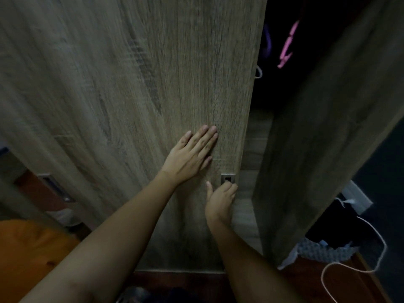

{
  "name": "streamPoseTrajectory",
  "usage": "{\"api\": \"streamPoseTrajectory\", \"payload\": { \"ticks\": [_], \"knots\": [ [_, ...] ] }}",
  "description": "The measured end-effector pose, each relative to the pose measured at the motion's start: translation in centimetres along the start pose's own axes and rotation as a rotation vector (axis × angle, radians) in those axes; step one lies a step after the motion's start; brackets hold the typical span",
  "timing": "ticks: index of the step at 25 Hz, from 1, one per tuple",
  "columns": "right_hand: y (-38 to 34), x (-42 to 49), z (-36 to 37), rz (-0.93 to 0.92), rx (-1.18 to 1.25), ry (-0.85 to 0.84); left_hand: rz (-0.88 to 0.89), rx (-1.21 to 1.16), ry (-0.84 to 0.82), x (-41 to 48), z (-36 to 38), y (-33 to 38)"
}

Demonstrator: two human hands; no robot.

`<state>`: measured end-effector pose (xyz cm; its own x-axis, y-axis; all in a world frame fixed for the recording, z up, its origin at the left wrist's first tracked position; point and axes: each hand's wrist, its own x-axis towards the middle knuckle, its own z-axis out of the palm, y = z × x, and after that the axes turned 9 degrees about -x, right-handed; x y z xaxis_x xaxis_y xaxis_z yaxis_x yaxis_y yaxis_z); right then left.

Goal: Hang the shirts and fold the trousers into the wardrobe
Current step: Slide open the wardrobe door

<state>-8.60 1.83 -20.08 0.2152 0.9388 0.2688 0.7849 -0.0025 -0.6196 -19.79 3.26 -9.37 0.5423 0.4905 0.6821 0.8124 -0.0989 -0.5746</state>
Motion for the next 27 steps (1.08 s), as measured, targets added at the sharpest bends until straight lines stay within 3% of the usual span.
{"api": "streamPoseTrajectory", "payload": {
  "ticks": [6,13,23,27],
  "knots": [
    [-8.4,-6.1,4.6,-0.037,0.082,0.027,-0.042,0.014,-0.034,-7.9,-1.8,-8.2],
    [-16.5,-11.9,9.4,-0.027,0.271,-0.064,-0.105,0.075,-0.11,-16.1,-3.2,-16.1],
    [-22.0,-16.0,12.8,-0.04,0.352,-0.11,-0.163,0.056,-0.184,-21.7,-4.7,-21.5],
    [-21.9,-15.9,13.2,-0.076,0.339,-0.056,-0.196,0.011,-0.193,-21.9,-4.6,-21.6]
  ]
}}
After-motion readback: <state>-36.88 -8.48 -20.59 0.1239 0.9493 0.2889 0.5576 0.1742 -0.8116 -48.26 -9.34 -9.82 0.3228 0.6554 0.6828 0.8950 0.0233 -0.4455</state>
